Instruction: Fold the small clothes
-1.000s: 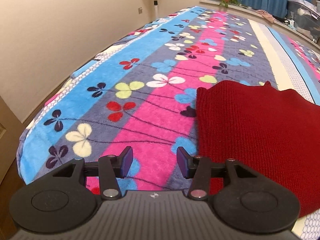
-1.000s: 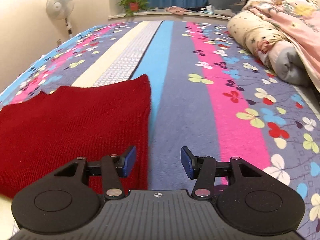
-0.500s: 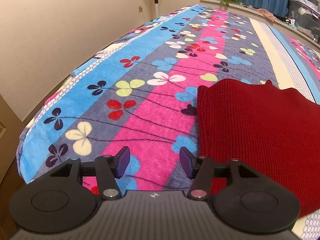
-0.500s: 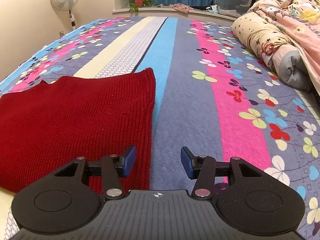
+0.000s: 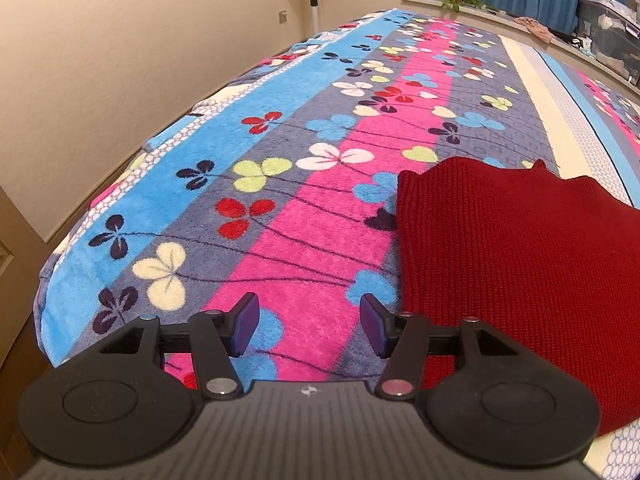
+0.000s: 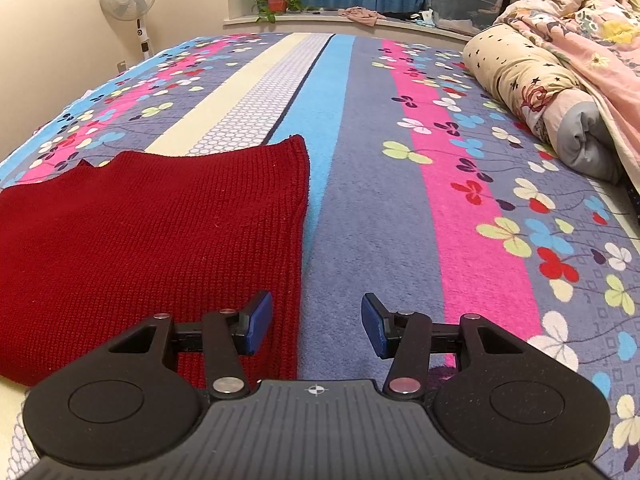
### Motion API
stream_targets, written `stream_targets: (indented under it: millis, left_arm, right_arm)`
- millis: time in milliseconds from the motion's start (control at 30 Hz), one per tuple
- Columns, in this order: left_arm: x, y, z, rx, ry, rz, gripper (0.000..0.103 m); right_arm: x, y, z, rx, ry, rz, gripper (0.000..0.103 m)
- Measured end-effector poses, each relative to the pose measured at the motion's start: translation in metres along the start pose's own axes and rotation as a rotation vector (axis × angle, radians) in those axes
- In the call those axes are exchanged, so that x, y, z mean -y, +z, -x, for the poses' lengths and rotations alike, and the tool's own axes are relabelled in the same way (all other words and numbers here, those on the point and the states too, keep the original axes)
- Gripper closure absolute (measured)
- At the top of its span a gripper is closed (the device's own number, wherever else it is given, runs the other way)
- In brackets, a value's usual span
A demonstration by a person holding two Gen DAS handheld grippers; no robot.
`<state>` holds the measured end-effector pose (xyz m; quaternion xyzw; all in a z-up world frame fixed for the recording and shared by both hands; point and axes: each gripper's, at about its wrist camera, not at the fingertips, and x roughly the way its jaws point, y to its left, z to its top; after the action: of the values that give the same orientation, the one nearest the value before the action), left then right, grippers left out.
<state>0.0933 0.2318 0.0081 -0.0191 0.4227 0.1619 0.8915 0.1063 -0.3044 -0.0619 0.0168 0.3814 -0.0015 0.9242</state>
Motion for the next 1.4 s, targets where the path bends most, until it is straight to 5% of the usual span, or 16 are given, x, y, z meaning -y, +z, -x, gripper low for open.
stream_targets:
  millis: [333,433,500,733,900,1133,1233,1300,1400]
  left_arm:
    - [-0.009,0.000,0.000,-0.001,0.000,0.013,0.042]
    - [-0.015,0.000,0.000,-0.002,0.000,0.020,0.042]
    - [-0.018,-0.001,0.000,-0.002,0.002,0.023,0.042]
    - [-0.043,-0.002,-0.002,-0.006,0.017,0.066,0.042]
    - [-0.062,-0.002,-0.004,-0.019,0.015,0.119,0.042]
    - [-0.084,-0.005,-0.006,-0.025,0.014,0.160,0.042]
    - [-0.095,-0.007,-0.010,-0.035,0.016,0.172,0.042]
    - [-0.102,-0.009,-0.012,-0.042,0.022,0.184,0.042]
    - [-0.111,-0.010,-0.016,-0.053,0.029,0.202,0.042]
  right_arm:
    - [0.001,-0.002,0.005,0.022,-0.025,-0.016,0.052]
    - [0.001,-0.004,0.010,0.037,-0.012,-0.038,0.062]
    - [0.001,-0.005,0.014,0.051,0.004,-0.057,0.082]
    - [-0.026,-0.006,0.044,0.146,0.017,-0.084,0.083]
    - [-0.090,-0.010,0.065,0.207,0.120,-0.015,0.083]
    - [-0.225,-0.030,0.058,0.172,0.349,0.155,0.083]
    - [-0.287,-0.043,0.054,0.153,0.433,0.266,0.069]
    - [-0.327,-0.050,0.056,0.160,0.475,0.366,0.050]
    - [-0.384,-0.063,0.053,0.159,0.488,0.565,0.040]
